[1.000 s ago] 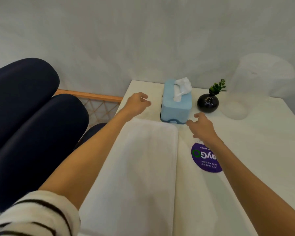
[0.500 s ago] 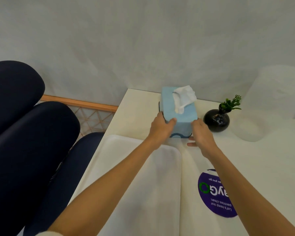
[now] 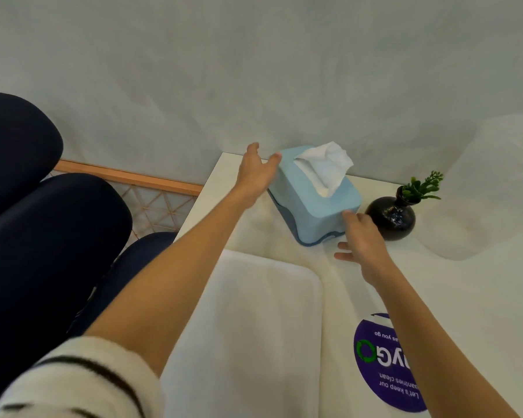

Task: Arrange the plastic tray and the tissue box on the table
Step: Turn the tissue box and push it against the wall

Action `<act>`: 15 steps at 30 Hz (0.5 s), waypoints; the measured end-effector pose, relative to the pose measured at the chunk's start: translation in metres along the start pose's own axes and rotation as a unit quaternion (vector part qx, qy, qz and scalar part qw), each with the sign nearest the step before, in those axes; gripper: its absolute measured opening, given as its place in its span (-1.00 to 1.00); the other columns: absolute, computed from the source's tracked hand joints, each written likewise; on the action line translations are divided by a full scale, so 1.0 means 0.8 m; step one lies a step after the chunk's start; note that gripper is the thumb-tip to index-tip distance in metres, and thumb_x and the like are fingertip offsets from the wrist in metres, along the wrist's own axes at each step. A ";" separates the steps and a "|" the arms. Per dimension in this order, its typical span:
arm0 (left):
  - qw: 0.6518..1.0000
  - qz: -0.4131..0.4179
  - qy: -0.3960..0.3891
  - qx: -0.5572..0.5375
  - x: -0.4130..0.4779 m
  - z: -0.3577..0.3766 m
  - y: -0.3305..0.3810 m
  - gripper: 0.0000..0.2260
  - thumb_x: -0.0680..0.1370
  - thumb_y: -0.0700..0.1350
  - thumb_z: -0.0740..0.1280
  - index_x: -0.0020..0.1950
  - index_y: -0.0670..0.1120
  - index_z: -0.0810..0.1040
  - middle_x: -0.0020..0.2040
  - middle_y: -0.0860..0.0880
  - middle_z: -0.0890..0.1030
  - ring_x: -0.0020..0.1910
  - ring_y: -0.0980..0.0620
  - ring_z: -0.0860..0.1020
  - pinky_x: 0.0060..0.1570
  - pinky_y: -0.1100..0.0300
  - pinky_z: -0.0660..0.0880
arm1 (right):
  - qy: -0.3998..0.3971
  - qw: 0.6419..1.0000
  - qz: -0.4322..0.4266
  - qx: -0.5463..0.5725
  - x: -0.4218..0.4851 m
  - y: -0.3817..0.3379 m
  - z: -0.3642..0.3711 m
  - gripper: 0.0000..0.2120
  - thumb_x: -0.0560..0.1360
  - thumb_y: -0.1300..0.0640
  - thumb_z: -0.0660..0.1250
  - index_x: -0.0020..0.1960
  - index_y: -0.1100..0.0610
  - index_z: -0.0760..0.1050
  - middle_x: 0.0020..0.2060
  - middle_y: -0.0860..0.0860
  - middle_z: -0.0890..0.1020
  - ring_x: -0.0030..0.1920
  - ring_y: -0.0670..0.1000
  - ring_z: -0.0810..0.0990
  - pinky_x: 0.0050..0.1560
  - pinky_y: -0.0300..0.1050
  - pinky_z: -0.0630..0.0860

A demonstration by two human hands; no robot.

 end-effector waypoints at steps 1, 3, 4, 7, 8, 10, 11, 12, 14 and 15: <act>1.000 -0.008 -0.018 -0.007 0.010 0.003 0.000 -0.38 0.58 0.10 0.22 0.54 -0.06 0.06 0.54 -0.07 0.20 0.48 -0.09 0.26 0.38 0.04 0.26 | -0.005 1.000 -0.003 0.002 0.000 -0.001 0.001 -0.48 0.56 -0.11 0.09 0.46 0.08 0.19 0.29 0.08 0.41 0.21 0.17 0.49 -0.33 -0.12 0.51; 0.998 -0.022 -0.059 -0.026 0.020 0.011 -0.004 -0.35 0.58 0.11 0.21 0.56 -0.05 -0.01 0.55 -0.08 0.19 0.49 -0.10 0.24 0.42 0.03 0.24 | -0.010 1.000 -0.003 0.006 0.001 -0.005 0.003 -0.47 0.55 -0.12 0.12 0.46 0.07 0.20 0.25 0.05 0.41 0.22 0.16 0.48 -0.26 -0.08 0.53; 0.996 -0.028 -0.072 -0.031 0.022 0.015 -0.007 -0.34 0.58 0.12 0.22 0.56 -0.06 0.00 0.54 -0.09 0.22 0.48 -0.10 0.26 0.43 0.02 0.25 | -0.008 1.000 -0.002 0.005 0.003 -0.007 0.003 -0.46 0.55 -0.12 0.12 0.46 0.07 0.20 0.23 0.04 0.40 0.22 0.15 0.47 -0.19 -0.04 0.54; 0.998 -0.020 -0.053 -0.013 0.023 0.019 -0.017 -0.41 0.55 0.11 0.26 0.51 -0.08 0.18 0.45 -0.11 0.32 0.39 -0.12 0.36 0.36 0.02 0.35 | 0.001 1.000 0.001 0.006 0.010 -0.016 0.004 -0.50 0.55 -0.08 0.14 0.44 0.08 0.21 0.17 0.02 0.39 0.20 0.13 0.47 -0.06 0.05 0.54; 0.999 -0.012 -0.042 0.001 0.021 0.017 -0.019 -0.45 0.55 0.11 0.26 0.47 -0.09 0.25 0.42 -0.11 0.34 0.34 -0.11 0.39 0.30 0.03 0.39 | 0.005 1.000 0.001 0.013 0.013 -0.019 0.005 -0.52 0.55 -0.05 0.14 0.42 0.08 0.22 0.17 0.02 0.40 0.18 0.13 0.47 -0.06 0.05 0.54; 0.999 -0.004 -0.031 0.026 0.015 0.010 -0.023 -0.51 0.54 0.12 0.25 0.39 -0.11 0.34 0.33 -0.10 0.36 0.19 -0.08 0.44 0.12 0.08 0.43 | 0.012 1.000 -0.002 0.028 0.018 -0.024 0.006 -0.58 0.54 0.01 0.15 0.38 0.06 0.27 0.16 0.03 0.43 0.13 0.11 0.48 -0.12 0.02 0.54; 0.999 0.000 -0.025 0.043 0.011 0.005 -0.027 -0.53 0.55 0.12 0.24 0.36 -0.12 0.37 0.28 -0.09 0.37 0.11 -0.05 0.43 0.04 0.10 0.40 | 0.015 0.999 -0.005 0.033 0.021 -0.027 0.008 -0.59 0.53 0.03 0.15 0.36 0.05 0.29 0.15 0.04 0.45 0.09 0.10 0.48 -0.15 0.00 0.54; 0.998 0.006 -0.017 0.066 0.005 -0.002 -0.030 -0.55 0.55 0.11 0.22 0.33 -0.13 0.38 0.23 -0.08 0.37 0.06 -0.04 0.42 -0.01 0.12 0.38 | 0.018 0.999 -0.007 0.032 0.024 -0.030 0.011 -0.60 0.52 0.05 0.13 0.35 0.04 0.29 0.13 0.04 0.46 0.05 0.08 0.49 -0.15 0.01 0.56; 0.994 0.020 0.007 0.104 -0.007 -0.016 -0.039 -0.60 0.56 0.11 0.20 0.26 -0.14 0.41 0.12 -0.06 0.37 -0.01 -0.04 0.42 -0.06 0.12 0.38 | 0.027 0.999 -0.015 0.013 0.031 -0.037 0.020 -0.62 0.51 0.06 0.10 0.32 0.03 0.29 0.11 0.07 0.49 -0.03 0.06 0.50 -0.01 0.11 0.58; 0.993 0.025 0.020 0.112 -0.012 -0.024 -0.044 -0.62 0.56 0.10 0.20 0.23 -0.15 0.42 0.09 -0.05 0.37 -0.03 -0.04 0.42 -0.08 0.11 0.38 | 0.028 0.999 -0.023 0.003 0.034 -0.042 0.026 -0.63 0.51 0.07 0.09 0.31 0.03 0.29 0.11 0.08 0.50 -0.04 0.06 0.51 0.06 0.13 0.57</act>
Point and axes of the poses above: each hand's wrist, its own x-axis towards the middle knuckle, its own z-axis out of the palm, y = z × x, the point moved 2 cm from there along x, towards the middle knuckle
